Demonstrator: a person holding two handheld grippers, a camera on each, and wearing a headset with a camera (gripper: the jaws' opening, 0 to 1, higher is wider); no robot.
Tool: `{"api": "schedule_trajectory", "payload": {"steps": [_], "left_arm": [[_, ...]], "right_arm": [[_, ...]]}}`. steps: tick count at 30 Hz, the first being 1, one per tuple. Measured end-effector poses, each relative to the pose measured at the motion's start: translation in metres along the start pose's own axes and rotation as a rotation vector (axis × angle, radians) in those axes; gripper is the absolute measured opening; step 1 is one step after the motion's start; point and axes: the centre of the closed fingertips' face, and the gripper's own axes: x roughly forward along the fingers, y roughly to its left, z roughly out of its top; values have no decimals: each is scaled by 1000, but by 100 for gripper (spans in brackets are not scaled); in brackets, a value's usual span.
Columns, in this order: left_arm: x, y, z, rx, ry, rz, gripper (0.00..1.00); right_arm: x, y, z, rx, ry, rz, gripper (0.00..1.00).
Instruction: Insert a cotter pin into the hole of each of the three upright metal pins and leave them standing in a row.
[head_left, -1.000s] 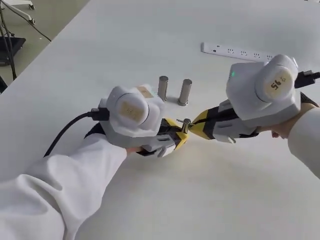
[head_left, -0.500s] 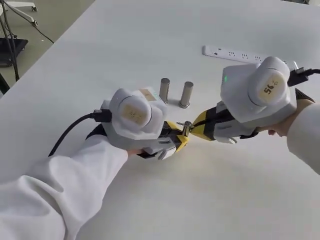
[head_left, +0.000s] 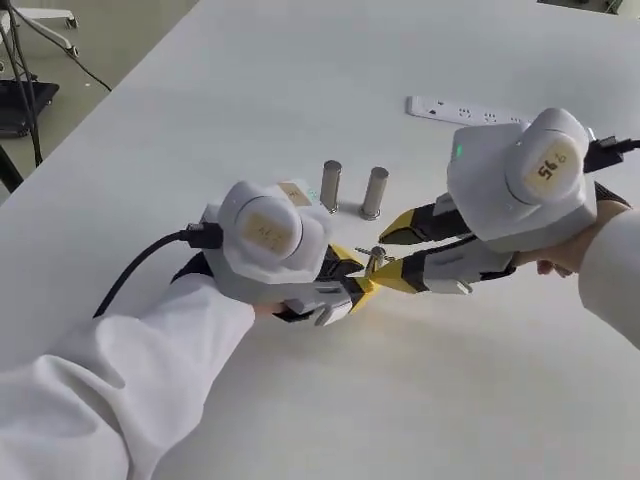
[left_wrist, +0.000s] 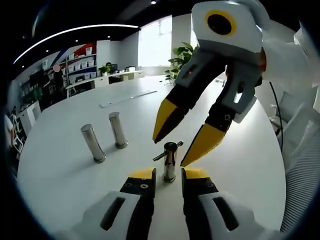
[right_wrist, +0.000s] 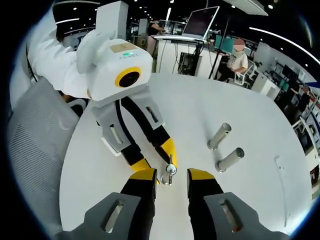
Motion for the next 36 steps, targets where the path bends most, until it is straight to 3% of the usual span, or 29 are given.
{"api": "schedule_trajectory", "payload": {"steps": [5,12,17,23,28,36], "left_arm": [[-8,-3,-4,-1,11,-27,33],[-26,-6,-8,-42,-14,-53,57],[-41,-7,-6,-112,-64,-58,78],[-52,-5,-8,-161,-101,-54,92],[-57,-4,-17,-177,-89,-32,95],[-64,0,-17,-198,-102,7,95]], "right_arm": [[-1,-4,-1,57,-34,-19,16],[-1,-1,1,114,-74,-21,16],[1,0,0,142,-88,-21,15],[5,3,-1,172,-110,-20,13],[8,2,-5,193,-109,-26,12],[14,1,-11,243,-136,-32,11]]}}
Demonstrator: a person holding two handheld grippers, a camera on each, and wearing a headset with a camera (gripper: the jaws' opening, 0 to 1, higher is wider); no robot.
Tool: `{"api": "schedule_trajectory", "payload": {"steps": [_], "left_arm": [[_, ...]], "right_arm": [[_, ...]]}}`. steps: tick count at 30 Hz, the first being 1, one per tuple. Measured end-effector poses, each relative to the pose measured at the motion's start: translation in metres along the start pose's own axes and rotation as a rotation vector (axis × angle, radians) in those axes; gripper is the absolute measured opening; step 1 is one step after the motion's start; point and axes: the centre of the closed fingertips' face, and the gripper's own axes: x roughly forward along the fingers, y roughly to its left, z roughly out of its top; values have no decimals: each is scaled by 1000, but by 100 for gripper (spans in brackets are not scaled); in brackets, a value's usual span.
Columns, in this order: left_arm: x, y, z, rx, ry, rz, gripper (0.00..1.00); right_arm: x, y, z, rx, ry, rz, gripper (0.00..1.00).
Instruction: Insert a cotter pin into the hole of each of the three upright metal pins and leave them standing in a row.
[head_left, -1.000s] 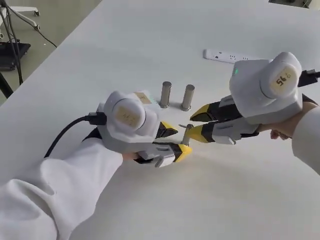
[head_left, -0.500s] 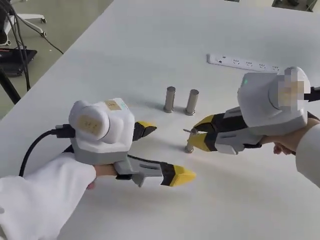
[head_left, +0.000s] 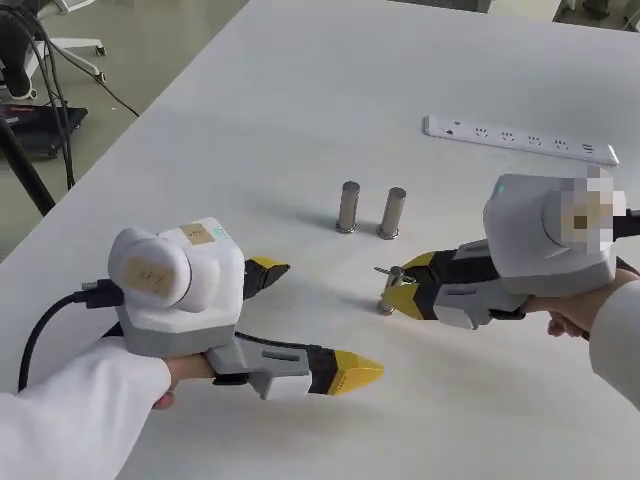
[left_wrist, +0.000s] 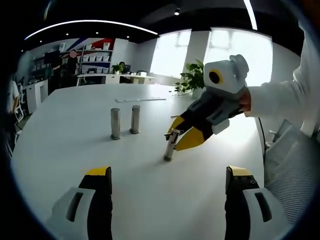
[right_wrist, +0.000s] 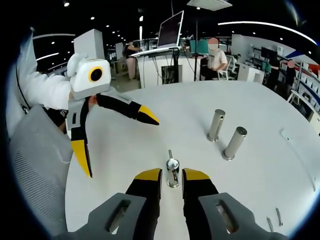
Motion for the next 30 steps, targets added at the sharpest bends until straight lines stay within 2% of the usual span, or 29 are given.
{"api": "schedule_trajectory", "payload": {"steps": [3,9,17,22,30], "left_arm": [[-1,2,-2,-2,13,10,94],[-6,2,2,-40,-7,18,97],[-18,1,4,-22,1,33,99],[-22,4,1,-5,21,48,99],[-26,11,-5,-33,33,75,99]], "right_arm": [[1,-1,-3,13,4,-6,9],[3,-2,-4,40,-11,-18,11],[7,-2,-2,56,-40,-18,8],[8,-2,-2,60,-44,-18,7],[8,-2,-2,32,-52,-9,5]]}}
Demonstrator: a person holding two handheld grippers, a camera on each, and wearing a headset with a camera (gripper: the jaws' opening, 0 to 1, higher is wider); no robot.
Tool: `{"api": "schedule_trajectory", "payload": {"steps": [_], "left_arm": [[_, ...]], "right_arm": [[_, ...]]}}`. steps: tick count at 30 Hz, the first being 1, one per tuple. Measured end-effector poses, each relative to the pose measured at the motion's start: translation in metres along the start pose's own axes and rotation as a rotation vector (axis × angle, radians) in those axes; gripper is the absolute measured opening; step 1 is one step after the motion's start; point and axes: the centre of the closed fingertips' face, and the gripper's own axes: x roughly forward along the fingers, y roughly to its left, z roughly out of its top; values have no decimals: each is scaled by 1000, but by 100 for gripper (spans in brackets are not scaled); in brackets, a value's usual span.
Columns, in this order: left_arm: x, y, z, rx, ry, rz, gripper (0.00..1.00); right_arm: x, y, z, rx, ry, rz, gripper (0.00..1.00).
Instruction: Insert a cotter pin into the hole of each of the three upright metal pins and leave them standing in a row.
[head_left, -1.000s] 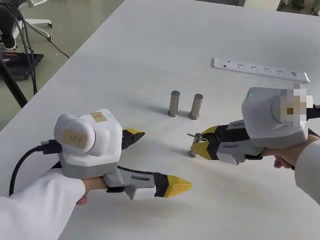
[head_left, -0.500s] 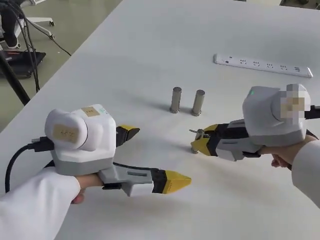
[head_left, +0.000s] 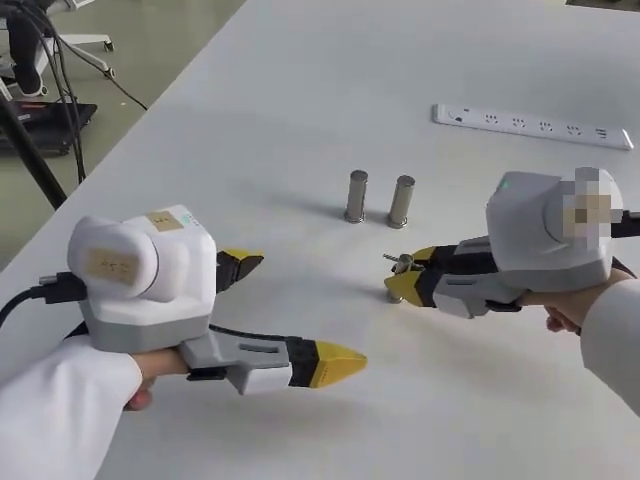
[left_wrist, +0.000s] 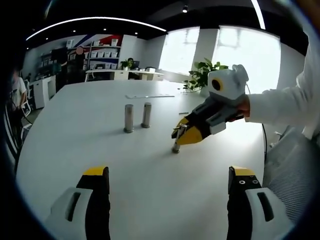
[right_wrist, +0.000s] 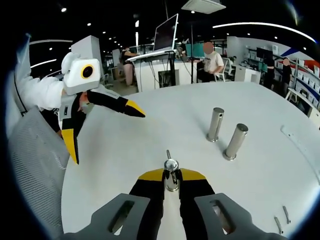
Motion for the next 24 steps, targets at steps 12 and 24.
{"api": "schedule_trajectory", "payload": {"steps": [12,24], "left_arm": [[-9,8,3,-6,-1,25,99],[-7,2,9,30,17,11,99]], "right_arm": [[-13,-13,3,-69,-30,20,4],[-26,-25,-1,-100,-22,36,4]]}}
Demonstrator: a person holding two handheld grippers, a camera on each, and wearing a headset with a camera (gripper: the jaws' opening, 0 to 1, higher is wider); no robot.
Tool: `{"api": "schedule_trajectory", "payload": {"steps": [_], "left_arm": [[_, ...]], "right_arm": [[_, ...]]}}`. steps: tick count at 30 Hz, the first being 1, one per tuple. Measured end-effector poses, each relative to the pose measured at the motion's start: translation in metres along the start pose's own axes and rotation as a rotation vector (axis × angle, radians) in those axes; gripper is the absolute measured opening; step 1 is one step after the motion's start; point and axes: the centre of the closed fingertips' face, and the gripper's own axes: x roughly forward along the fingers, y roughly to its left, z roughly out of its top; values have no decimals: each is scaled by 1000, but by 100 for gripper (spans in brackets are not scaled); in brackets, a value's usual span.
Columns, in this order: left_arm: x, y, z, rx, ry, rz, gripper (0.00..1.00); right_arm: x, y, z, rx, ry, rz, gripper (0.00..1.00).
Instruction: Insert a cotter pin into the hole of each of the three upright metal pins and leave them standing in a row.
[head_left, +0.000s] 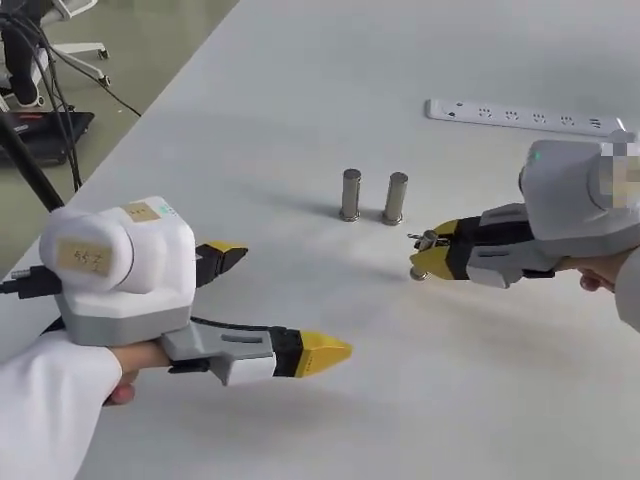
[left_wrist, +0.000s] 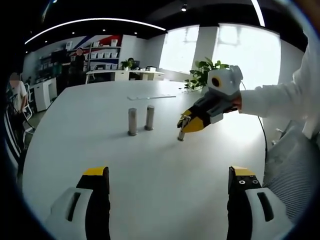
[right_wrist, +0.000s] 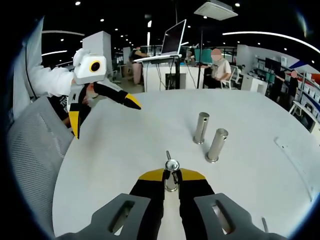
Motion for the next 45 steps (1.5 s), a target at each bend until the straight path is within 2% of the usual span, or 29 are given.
{"api": "schedule_trajectory", "payload": {"steps": [4,13,20,27,29,30,33,38,41,45], "left_arm": [[1,-3,0,8,15,-6,99],[-1,-10,3,21,18,-9,98],[0,-14,2,-16,16,-22,98],[0,-18,-2,-17,28,-28,99],[0,-18,0,-33,18,-27,98],[0,-18,2,-59,-1,-27,98],[-2,-17,4,-71,-11,-24,99],[-3,-18,4,-65,-3,-27,99],[-3,-19,6,-63,-8,-28,99],[-3,-26,12,-56,-28,-43,99]], "right_arm": [[-5,-3,-5,3,1,-3,4],[-7,-8,-14,20,7,-8,4],[-7,-7,-13,11,-3,-3,4],[-7,-13,-15,4,-6,-4,5],[-7,-13,-15,15,-10,0,5],[-7,-14,-11,23,-29,-5,7],[-9,-15,-3,36,-62,-14,18],[-17,-11,9,42,-93,-33,22],[-26,-9,17,53,-128,-53,27],[-45,-2,23,54,-145,-79,30]]}}
